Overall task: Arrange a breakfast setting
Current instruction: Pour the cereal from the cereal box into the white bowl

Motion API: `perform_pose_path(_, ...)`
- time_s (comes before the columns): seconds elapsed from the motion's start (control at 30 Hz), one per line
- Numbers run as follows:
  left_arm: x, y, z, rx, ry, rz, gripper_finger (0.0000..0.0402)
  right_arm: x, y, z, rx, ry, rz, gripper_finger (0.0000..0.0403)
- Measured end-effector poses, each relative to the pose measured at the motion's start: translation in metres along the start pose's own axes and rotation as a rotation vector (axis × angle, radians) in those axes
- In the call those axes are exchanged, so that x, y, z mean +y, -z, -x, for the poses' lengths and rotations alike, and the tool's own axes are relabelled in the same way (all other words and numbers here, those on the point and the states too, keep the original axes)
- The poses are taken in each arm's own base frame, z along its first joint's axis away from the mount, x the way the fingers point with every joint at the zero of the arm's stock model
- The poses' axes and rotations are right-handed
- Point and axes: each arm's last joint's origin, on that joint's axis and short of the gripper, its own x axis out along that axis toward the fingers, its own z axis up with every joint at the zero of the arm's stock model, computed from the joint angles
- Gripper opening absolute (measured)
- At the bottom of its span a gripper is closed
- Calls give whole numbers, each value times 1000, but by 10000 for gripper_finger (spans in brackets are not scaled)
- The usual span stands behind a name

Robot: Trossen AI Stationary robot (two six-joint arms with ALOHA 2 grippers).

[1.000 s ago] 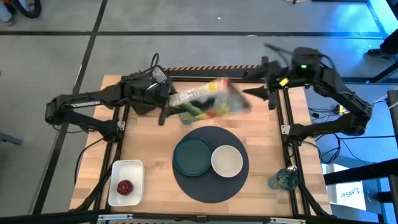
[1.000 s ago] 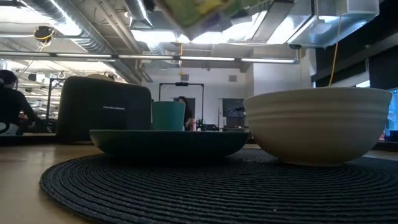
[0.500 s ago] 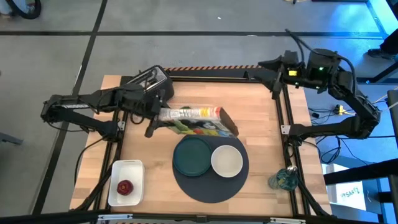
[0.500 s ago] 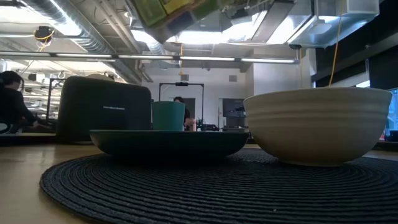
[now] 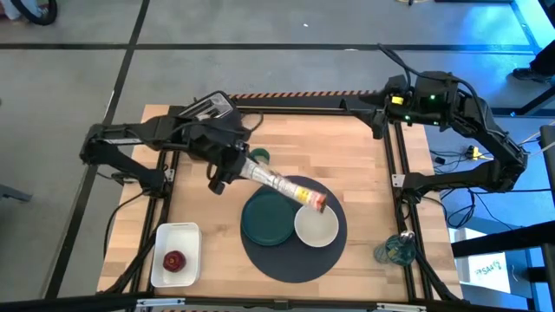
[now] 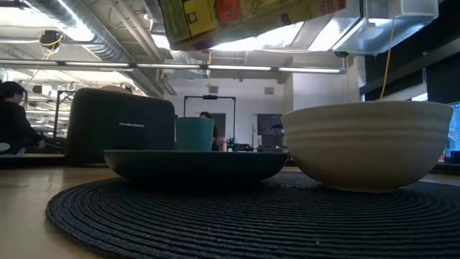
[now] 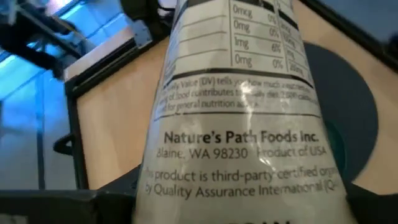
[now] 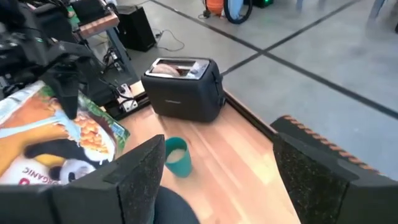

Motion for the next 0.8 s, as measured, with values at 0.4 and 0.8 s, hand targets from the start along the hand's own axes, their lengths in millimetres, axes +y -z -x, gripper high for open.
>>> perform_pose_path(0.4, 2, -6, -44, 147, 112, -140, 207, -4, 14, 2, 141, 43, -74, 289)
perform_pose_path(0.8, -2, -10, -50, 210, 24, -239, 207, -4, 15, 2, 153, 44, -56, 289)
